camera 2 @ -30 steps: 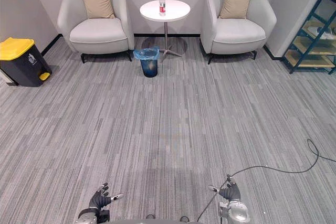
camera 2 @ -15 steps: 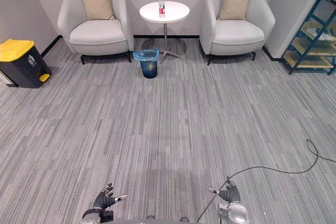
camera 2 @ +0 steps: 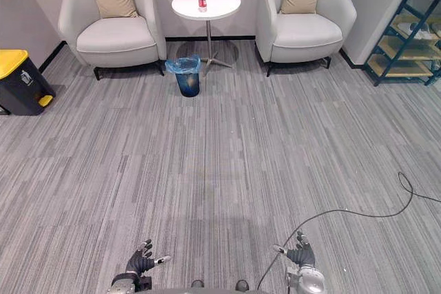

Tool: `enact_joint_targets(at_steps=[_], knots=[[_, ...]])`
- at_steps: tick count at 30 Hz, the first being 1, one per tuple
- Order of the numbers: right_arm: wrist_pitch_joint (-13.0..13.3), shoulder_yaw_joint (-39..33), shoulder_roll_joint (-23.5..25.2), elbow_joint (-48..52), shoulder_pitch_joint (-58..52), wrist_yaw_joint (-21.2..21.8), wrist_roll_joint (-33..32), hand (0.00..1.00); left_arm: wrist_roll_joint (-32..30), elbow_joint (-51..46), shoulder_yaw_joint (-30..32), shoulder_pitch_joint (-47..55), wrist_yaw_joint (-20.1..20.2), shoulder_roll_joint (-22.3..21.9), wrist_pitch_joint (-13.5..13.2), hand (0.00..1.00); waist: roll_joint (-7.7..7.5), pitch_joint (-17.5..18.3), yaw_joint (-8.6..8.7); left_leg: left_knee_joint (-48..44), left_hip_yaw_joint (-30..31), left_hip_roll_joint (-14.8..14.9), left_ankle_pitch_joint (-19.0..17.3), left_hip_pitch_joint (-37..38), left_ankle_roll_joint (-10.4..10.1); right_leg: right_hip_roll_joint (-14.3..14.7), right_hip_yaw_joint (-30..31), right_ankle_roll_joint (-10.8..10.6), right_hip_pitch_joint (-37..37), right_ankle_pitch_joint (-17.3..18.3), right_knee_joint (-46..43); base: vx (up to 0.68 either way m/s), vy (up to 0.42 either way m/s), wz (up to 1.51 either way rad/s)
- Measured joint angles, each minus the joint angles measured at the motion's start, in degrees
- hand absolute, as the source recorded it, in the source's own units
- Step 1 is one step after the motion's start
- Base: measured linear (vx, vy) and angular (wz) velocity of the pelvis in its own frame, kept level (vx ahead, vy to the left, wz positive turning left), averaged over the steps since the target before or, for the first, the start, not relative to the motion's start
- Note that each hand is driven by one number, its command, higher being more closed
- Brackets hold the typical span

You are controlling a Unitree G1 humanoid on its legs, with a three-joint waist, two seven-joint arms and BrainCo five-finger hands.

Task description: Gather rubbish on tea table into small bin, then transfer packed bag to large trash can.

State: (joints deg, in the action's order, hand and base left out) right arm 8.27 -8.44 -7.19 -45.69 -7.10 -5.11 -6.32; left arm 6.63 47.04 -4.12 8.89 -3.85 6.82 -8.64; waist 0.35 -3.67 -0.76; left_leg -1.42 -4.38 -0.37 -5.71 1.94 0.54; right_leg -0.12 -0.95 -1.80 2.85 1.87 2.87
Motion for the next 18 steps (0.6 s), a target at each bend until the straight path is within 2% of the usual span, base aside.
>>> enact_joint_targets(at_steps=[3, 5, 6, 7, 8, 9, 10, 11, 12, 13, 14, 17, 18], knots=[[0.00, -0.02, -0.11, 0.05, 1.77, -0.16, -0.09, 0.00, 0.02, -1.04, 0.00, -0.07, -0.02, 0.00, 0.00, 0.00, 0.49, 0.14, -0.02, -3.76, -1.31, 0.03, -2.55, -2.71, 0.72, -0.19, 1.48, -0.99, -2.18, 0.98, -1.98, 0.08, 0.043, -0.27], [-0.03, -0.04, -0.15, 0.34, 2.44, -0.18, -0.09, 0.00, 0.03, -1.88, -0.01, -0.09, -0.02, -0.02, 0.00, 0.00, 0.72, 0.12, -0.07, -5.69, -2.28, -0.05, -4.30, -3.42, 1.22, -0.36, 2.56, -1.18, -4.17, 3.38, -6.02, 0.09, 0.065, -0.24], [-0.08, -0.07, -0.18, 0.72, 2.44, -0.18, -0.08, 0.00, 0.03, -2.26, -0.05, -0.03, -0.02, -0.01, -0.01, 0.00, 0.87, 0.05, -0.08, -7.23, -2.65, -0.34, -5.69, -3.52, 1.65, -0.83, 2.72, -1.93, -5.89, 6.18, -10.86, 0.09, 0.081, -0.12], [-0.16, -0.18, -0.29, 1.41, 2.24, -0.21, -0.08, 0.00, 0.03, -2.35, -0.33, -0.06, -0.01, -0.02, 0.00, 0.00, 1.17, -0.07, 0.04, -8.46, -2.87, -0.85, -6.93, -3.33, 2.26, -1.56, 2.61, -3.56, -8.25, 9.10, -17.27, 0.09, 0.088, -0.08], [-0.17, -0.19, -0.39, 1.79, 2.20, -0.20, -0.08, 0.00, 0.05, -2.45, -0.47, -0.15, -0.01, -0.02, 0.00, 0.00, 1.38, -0.21, 0.03, -8.99, -3.04, -1.09, -7.50, -3.12, 2.45, -1.90, 2.50, -4.65, -9.63, 10.18, -20.93, 0.10, 0.107, -0.07], [-0.19, -0.21, -0.66, 2.31, 2.26, -0.21, -0.08, 0.00, 0.10, -2.53, -0.78, -0.47, -0.01, 0.04, 0.00, 0.00, 1.73, -0.57, 0.17, -9.67, -3.21, -1.69, -8.52, -2.54, 3.04, -2.62, 2.32, -6.12, -13.25, 11.39, -29.53, 0.09, 0.099, -0.06], [-0.19, -0.21, -0.75, 2.37, 2.33, -0.21, -0.08, 0.00, 0.15, -2.56, -0.87, -0.75, 0.00, 0.12, 0.00, 0.00, 1.83, -1.05, 0.25, -9.63, -3.12, -2.00, -9.08, -1.93, 3.58, -3.07, 1.74, -6.17, -14.90, 11.54, -34.19, 0.11, 0.120, 0.06], [-0.37, -0.14, -0.71, 2.41, 2.16, -0.20, -0.08, 0.00, 0.28, -2.69, -1.03, -1.23, -0.01, 0.44, 0.01, 0.00, 1.68, -1.81, 0.40, -10.00, -2.50, -2.91, -10.24, -0.65, 4.20, -4.79, -0.33, -6.21, -18.59, 12.43, -42.90, 0.14, 0.102, 0.25], [-0.90, -0.15, -0.78, 2.41, 2.18, -0.21, -0.08, 0.00, 0.48, -2.70, -1.43, -1.25, -0.03, 0.83, 0.08, 0.00, 1.56, -2.20, 1.22, -10.61, -1.73, -3.70, -11.26, 0.64, 4.64, -6.50, -2.48, -5.20, -20.57, 13.76, -47.78, 0.21, 0.098, 0.32], [-1.00, -0.14, -0.88, 2.41, 2.29, -0.21, -0.08, 0.00, 0.49, -2.71, -1.53, -1.25, -0.03, 1.00, 0.10, 0.00, 1.54, -2.33, 1.61, -10.59, -1.45, -3.89, -11.62, 1.38, 4.82, -7.12, -3.46, -5.19, -21.26, 14.61, -48.72, 0.37, 0.064, 0.38], [-1.03, -0.08, -1.24, 2.42, 3.12, -0.20, -0.07, 0.00, 0.49, -2.79, -1.51, -1.74, -0.08, 1.43, 0.12, 0.00, 1.98, -2.97, 2.15, -9.61, -0.41, -3.54, -12.02, 3.55, 4.52, -7.08, -6.18, -3.71, -23.83, 15.90, -47.70, 0.36, 0.024, 0.30], [-1.02, -0.05, -2.35, 2.48, 5.03, -0.18, -0.07, 0.00, 0.56, -2.81, -1.40, -3.64, -0.18, 1.42, 0.23, 0.00, 3.42, -4.45, 2.73, -8.46, 0.09, -1.14, -12.50, 5.08, 3.25, -5.16, -9.83, -2.43, -27.65, 15.35, -41.34, 0.32, -0.041, 0.20], [-1.02, -0.02, -2.94, 3.04, 5.77, -0.22, -0.09, 0.00, 0.58, -2.81, -1.40, -4.91, -0.23, 1.57, 0.26, 0.00, 3.79, -5.29, 2.95, -8.37, 0.13, 0.27, -13.01, 6.20, 1.29, -2.93, -10.24, -1.13, -29.18, 10.58, -32.68, 0.49, -0.103, 0.15]])
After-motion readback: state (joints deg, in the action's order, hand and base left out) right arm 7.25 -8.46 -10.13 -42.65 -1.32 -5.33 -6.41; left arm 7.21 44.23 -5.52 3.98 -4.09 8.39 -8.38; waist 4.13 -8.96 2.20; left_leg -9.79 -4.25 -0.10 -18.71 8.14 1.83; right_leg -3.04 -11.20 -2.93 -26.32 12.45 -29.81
